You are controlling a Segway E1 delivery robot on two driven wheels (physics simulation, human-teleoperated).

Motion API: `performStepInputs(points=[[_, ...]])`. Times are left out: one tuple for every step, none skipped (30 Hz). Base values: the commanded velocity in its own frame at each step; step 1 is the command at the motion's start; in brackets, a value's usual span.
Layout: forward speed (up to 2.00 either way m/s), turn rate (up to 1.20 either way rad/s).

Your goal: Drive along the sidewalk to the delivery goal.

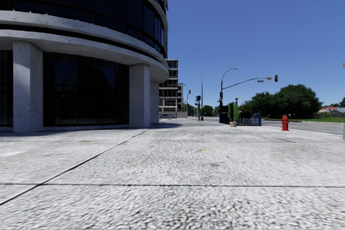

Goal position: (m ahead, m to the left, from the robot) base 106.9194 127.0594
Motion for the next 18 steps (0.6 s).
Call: performStepInputs(points=[[2.00,0.00],[2.00,0.00],[2.00,0.00],[2.00,0.00],[2.00,0.00],[2.00,0.00],[2.00,0.00],[2.00,0.00],[2.00,0.00],[2.00,0.00],[2.00,0.00],[2.00,0.00],[2.00,0.00],[2.00,0.00],[2.00,0.00],[2.00,0.00],[2.00,0.00],[2.00,0.00]])
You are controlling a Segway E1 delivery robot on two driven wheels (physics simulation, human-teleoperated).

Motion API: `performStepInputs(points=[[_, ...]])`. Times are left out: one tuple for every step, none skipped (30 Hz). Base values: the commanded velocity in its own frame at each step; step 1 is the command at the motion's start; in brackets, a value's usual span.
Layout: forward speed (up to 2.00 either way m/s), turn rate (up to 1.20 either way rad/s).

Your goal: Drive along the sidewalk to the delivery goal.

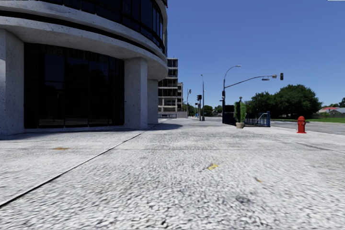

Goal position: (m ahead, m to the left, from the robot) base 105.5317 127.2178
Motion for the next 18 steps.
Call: performStepInputs(points=[[2.00,0.00],[2.00,0.00],[2.00,0.00],[2.00,0.00],[2.00,0.00],[2.00,0.00],[2.00,0.00],[2.00,0.00],[2.00,0.00],[2.00,0.00],[2.00,0.00],[2.00,0.00],[2.00,0.00],[2.00,0.00],[2.00,0.00],[2.00,0.00],[2.00,0.00],[2.00,0.00]])
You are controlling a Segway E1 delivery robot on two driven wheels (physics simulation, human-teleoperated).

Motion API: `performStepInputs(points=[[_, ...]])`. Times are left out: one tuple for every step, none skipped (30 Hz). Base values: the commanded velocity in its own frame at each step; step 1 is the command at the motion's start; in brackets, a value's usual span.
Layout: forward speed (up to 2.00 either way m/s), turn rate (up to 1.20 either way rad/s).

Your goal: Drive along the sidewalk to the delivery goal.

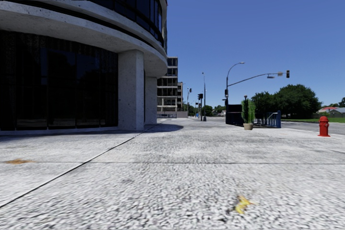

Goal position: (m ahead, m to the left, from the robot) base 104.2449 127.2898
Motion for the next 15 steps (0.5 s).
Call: performStepInputs(points=[[2.00,0.00],[2.00,0.00],[2.00,0.00],[2.00,0.00],[2.00,0.00],[2.00,0.00],[2.00,0.00],[2.00,0.00],[2.00,0.00],[2.00,0.00],[2.00,0.00],[2.00,0.00],[2.00,0.00],[2.00,0.00],[2.00,0.00]])
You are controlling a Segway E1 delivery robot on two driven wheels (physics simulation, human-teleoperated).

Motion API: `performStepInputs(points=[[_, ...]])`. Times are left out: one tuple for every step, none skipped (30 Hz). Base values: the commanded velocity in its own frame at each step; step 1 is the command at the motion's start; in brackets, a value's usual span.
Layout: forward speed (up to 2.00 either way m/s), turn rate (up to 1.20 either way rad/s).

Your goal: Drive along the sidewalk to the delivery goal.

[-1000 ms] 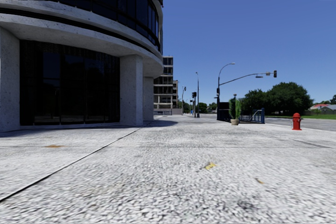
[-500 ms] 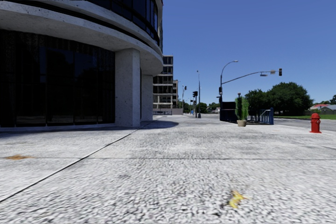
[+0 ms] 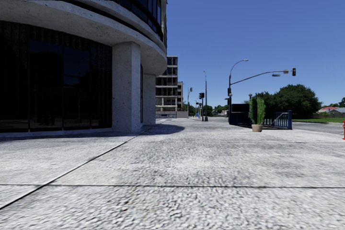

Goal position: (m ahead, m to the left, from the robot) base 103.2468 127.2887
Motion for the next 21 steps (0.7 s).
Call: performStepInputs(points=[[2.00,0.00],[2.00,0.00],[2.00,0.00],[2.00,0.00],[2.00,0.00],[2.00,0.00],[2.00,0.00],[2.00,0.00],[2.00,0.00],[2.00,0.00],[2.00,0.00],[2.00,0.00],[2.00,0.00],[2.00,0.00],[2.00,0.00],[2.00,0.00],[2.00,0.00],[2.00,0.00],[2.00,0.00],[2.00,0.00],[2.00,0.00]])
